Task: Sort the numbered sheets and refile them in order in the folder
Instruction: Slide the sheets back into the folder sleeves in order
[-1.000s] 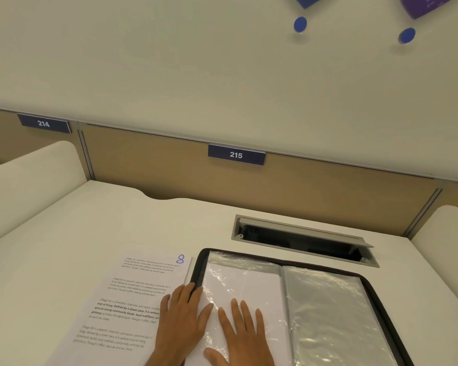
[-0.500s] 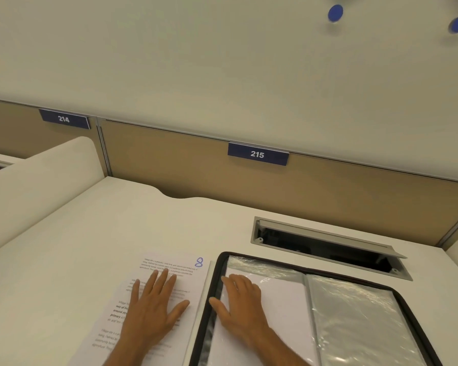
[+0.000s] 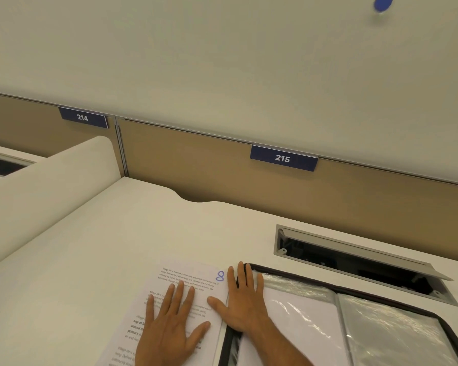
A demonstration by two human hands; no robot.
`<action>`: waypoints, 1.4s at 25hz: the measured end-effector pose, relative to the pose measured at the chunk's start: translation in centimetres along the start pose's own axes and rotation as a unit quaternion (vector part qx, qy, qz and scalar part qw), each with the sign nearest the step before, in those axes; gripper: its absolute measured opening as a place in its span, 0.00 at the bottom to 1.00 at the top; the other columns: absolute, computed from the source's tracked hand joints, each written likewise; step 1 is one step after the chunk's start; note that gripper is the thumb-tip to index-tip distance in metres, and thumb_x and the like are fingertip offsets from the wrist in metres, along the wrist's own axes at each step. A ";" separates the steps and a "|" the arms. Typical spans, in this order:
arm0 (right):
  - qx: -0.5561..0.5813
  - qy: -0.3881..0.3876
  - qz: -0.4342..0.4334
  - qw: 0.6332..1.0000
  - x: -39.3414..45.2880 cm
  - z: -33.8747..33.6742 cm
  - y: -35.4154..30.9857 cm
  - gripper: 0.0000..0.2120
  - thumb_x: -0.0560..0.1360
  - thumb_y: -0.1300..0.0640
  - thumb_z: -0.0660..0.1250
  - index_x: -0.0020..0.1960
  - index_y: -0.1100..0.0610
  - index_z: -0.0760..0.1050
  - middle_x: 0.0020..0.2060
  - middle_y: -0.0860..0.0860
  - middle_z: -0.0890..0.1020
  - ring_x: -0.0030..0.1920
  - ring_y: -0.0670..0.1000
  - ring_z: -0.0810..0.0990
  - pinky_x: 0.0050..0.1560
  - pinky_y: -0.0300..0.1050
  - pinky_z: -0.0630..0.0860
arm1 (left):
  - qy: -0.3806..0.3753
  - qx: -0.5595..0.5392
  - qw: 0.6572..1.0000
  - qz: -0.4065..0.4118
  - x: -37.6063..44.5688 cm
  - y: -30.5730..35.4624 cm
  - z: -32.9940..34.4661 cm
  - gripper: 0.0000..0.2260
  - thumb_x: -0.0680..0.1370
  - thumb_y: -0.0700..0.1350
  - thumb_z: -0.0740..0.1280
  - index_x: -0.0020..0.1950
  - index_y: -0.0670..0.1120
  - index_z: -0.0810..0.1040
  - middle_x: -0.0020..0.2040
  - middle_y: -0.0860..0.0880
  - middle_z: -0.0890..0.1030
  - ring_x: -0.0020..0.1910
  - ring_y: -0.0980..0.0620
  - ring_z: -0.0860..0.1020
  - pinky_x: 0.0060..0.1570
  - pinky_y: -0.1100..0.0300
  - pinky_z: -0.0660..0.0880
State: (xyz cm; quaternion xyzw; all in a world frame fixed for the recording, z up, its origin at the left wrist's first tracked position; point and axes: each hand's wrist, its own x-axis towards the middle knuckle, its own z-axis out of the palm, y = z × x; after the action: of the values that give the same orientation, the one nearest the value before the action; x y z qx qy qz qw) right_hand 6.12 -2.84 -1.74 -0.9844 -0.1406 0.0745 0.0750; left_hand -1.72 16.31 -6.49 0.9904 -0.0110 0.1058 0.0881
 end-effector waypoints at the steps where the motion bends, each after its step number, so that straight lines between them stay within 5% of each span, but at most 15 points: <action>1: -0.004 -0.002 0.006 1.000 0.1 0.1 -0.1 0.57 0.61 0.20 0.31 0.82 0.52 0.38 0.80 0.56 0.35 0.78 0.56 0.28 0.66 0.56 0.20 | 0.010 0.000 1.000 0.000 0.1 -0.2 0.2 0.38 0.76 0.74 0.53 0.76 0.51 0.70 0.76 0.48 0.69 0.80 0.55 0.50 0.75 0.43 0.42; 4: -0.010 0.019 0.017 1.000 0.1 0.5 -0.2 0.52 0.68 0.19 0.34 0.82 0.49 0.47 0.80 0.58 0.41 0.79 0.58 0.34 0.73 0.62 0.31 | 0.030 0.005 1.000 0.000 0.4 -0.5 0.8 0.38 0.75 0.74 0.53 0.75 0.51 0.71 0.75 0.47 0.70 0.80 0.56 0.43 0.75 0.42 0.43; 7: -0.038 0.007 0.022 0.999 0.1 0.8 -0.6 0.38 0.74 0.23 0.48 0.70 0.45 0.75 0.71 0.59 0.73 0.72 0.63 0.71 0.68 0.66 0.54 | 0.034 0.000 0.999 0.000 0.6 -0.5 1.2 0.38 0.75 0.74 0.53 0.75 0.50 0.72 0.75 0.47 0.70 0.80 0.56 0.43 0.74 0.41 0.44; 8: -0.048 0.017 0.017 0.999 0.2 1.0 -0.7 0.36 0.74 0.24 0.48 0.67 0.44 0.77 0.68 0.58 0.78 0.68 0.62 0.76 0.66 0.66 0.57 | 0.037 -0.001 0.999 0.000 0.6 -0.5 1.3 0.38 0.75 0.74 0.53 0.74 0.50 0.72 0.75 0.47 0.71 0.80 0.56 0.43 0.74 0.41 0.44; 11: -0.036 0.039 0.016 0.998 0.3 1.3 -0.6 0.33 0.74 0.25 0.46 0.66 0.40 0.76 0.66 0.54 0.79 0.67 0.59 0.78 0.64 0.65 0.58 | 0.044 0.000 0.999 -0.001 0.7 -0.5 1.4 0.37 0.75 0.74 0.53 0.74 0.51 0.72 0.74 0.47 0.71 0.80 0.57 0.43 0.74 0.41 0.44; 15: -0.024 0.031 -0.001 0.999 0.0 1.0 -1.4 0.29 0.70 0.27 0.56 0.66 0.38 0.74 0.67 0.52 0.79 0.69 0.59 0.75 0.67 0.65 0.55 | 0.041 0.006 0.999 0.002 0.6 -0.5 1.4 0.37 0.75 0.74 0.53 0.75 0.51 0.71 0.75 0.47 0.70 0.80 0.56 0.43 0.74 0.41 0.44; 21: 0.085 0.076 -0.132 0.985 -2.2 0.9 -3.6 0.35 0.73 0.46 0.64 0.77 0.36 0.55 0.68 0.45 0.77 0.71 0.50 0.73 0.77 0.49 0.44 | 0.049 0.010 0.999 0.005 0.7 -0.7 1.5 0.36 0.77 0.72 0.50 0.75 0.50 0.71 0.74 0.47 0.71 0.80 0.56 0.43 0.73 0.40 0.46; 24: 0.198 0.051 -0.124 0.971 -3.6 0.4 -4.0 0.36 0.79 0.53 0.60 0.78 0.36 0.43 0.66 0.42 0.74 0.67 0.44 0.70 0.74 0.38 0.58 | 0.054 0.023 0.998 0.007 0.6 -0.7 1.5 0.35 0.78 0.70 0.49 0.75 0.51 0.71 0.75 0.47 0.70 0.80 0.55 0.43 0.73 0.40 0.48; 26: 0.275 0.062 -0.080 0.956 -4.2 0.3 -4.1 0.40 0.78 0.52 0.63 0.77 0.31 0.40 0.58 0.29 0.73 0.59 0.36 0.74 0.65 0.33 0.69 | 0.060 0.033 0.998 0.010 0.6 -0.7 1.5 0.35 0.78 0.70 0.49 0.75 0.50 0.70 0.75 0.47 0.70 0.81 0.55 0.43 0.72 0.40 0.48; 28: 0.345 0.062 -0.006 0.936 -4.0 0.2 -4.5 0.36 0.75 0.52 0.68 0.71 0.26 0.53 0.47 0.22 0.74 0.51 0.35 0.79 0.57 0.31 0.76 | 0.068 0.038 0.997 0.013 0.5 -0.7 1.5 0.35 0.78 0.70 0.50 0.75 0.50 0.70 0.75 0.47 0.70 0.81 0.54 0.43 0.72 0.40 0.48; 31: 0.379 0.021 0.082 0.922 -3.4 -0.6 -4.9 0.19 0.72 0.53 0.72 0.61 0.40 0.77 0.49 0.35 0.83 0.47 0.42 0.83 0.47 0.31 0.80 | 0.082 0.036 0.996 0.013 0.5 -0.7 1.5 0.32 0.80 0.68 0.50 0.75 0.50 0.71 0.75 0.47 0.70 0.80 0.55 0.43 0.73 0.42 0.47; 35: 0.383 -0.029 0.104 0.917 -2.8 -0.7 -4.9 0.18 0.70 0.54 0.75 0.60 0.52 0.83 0.52 0.44 0.86 0.51 0.46 0.85 0.48 0.35 0.82 | 0.081 0.031 0.996 0.025 0.8 -1.0 1.5 0.27 0.77 0.60 0.56 0.73 0.49 0.71 0.72 0.46 0.74 0.81 0.55 0.43 0.73 0.43 0.45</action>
State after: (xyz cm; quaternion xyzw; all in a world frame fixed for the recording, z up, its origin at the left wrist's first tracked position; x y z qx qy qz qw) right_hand 2.23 0.93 0.09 -0.8868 -0.0003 0.1587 0.4342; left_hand -0.60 17.02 -7.93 0.9803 -0.0254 0.1877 0.0557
